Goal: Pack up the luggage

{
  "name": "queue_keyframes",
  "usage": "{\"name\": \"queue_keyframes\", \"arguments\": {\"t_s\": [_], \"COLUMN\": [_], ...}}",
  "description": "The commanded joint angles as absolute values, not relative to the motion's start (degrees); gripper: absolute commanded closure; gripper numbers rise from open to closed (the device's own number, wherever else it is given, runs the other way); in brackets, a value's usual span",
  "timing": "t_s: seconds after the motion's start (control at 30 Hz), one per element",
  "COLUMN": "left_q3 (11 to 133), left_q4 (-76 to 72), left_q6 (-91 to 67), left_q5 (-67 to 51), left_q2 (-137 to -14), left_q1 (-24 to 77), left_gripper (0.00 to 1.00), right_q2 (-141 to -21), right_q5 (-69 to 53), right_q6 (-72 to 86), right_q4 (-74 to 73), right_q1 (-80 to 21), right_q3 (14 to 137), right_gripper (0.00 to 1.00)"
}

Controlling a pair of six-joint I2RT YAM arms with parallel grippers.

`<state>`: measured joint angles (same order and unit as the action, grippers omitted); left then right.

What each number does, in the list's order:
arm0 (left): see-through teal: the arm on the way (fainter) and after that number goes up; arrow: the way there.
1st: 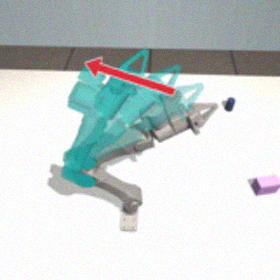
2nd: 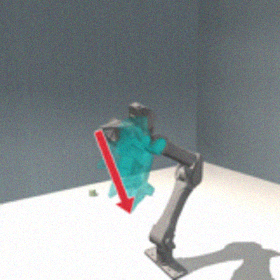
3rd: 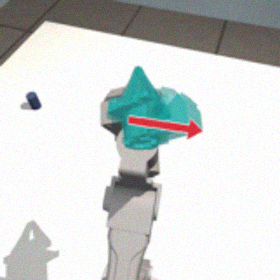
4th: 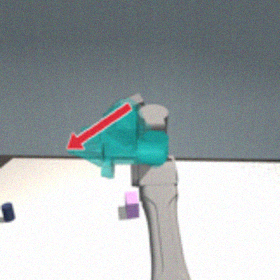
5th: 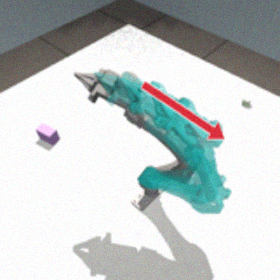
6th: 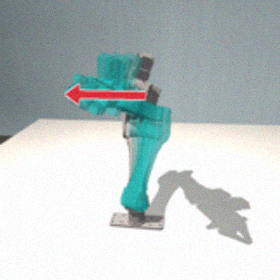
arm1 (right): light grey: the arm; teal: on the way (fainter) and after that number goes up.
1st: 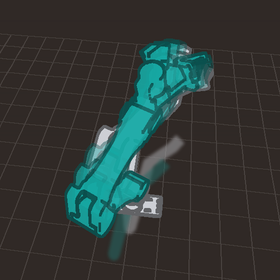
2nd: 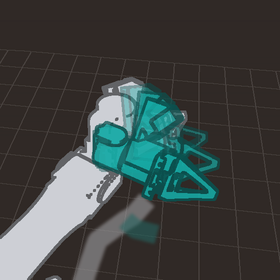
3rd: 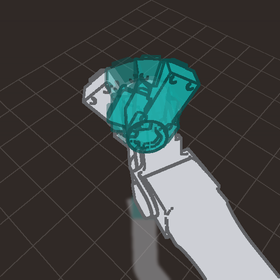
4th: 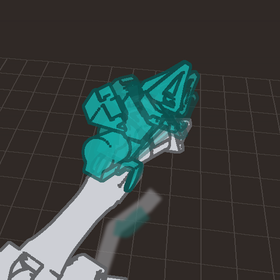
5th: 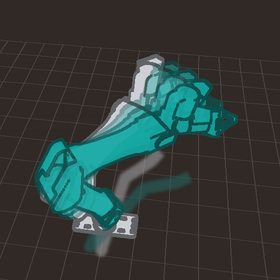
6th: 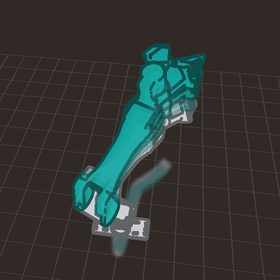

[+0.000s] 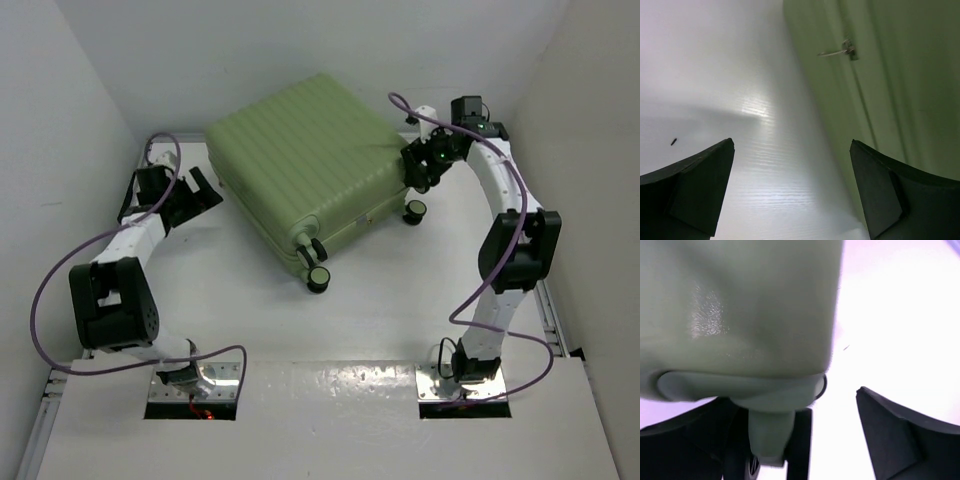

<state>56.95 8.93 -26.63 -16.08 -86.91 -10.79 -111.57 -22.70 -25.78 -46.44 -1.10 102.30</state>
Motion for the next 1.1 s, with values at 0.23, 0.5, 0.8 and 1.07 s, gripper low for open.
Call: {"name": "queue_keyframes", "arguments": {"t_s": [0.23, 0.5, 0.8, 1.07], "left_q3": [55.0, 54.5, 51.1, 51.1], "left_q4": [3.3, 3.8, 4.3, 5.4], "left_q6": [-29.4, -28.2, -28.2, -28.2], "left_q5": [-19.2, -16.3, -17.5, -17.5], "left_q2": [-80.1, -75.9, -72.4, -72.4], "left_q1": [-16.0, -16.7, -16.7, -16.7], "left_gripper": [0.00, 0.00, 0.00, 0.00], "right_q2": [-98.7, -79.6, -73.9, -81.3], "right_q5": [-35.9, -36.8, -30.2, -24.0], "right_q6": [-17.1, -5.7, 24.0, 25.1], "right_q4": [-46.0, -45.1, -19.2, -9.5], "right_q1": [6.8, 2.1, -11.2, -13.6], "right_q3": [101.4, 81.7, 53.6, 54.7], "right_gripper": [0.06, 0.49, 0.47, 0.45]}}
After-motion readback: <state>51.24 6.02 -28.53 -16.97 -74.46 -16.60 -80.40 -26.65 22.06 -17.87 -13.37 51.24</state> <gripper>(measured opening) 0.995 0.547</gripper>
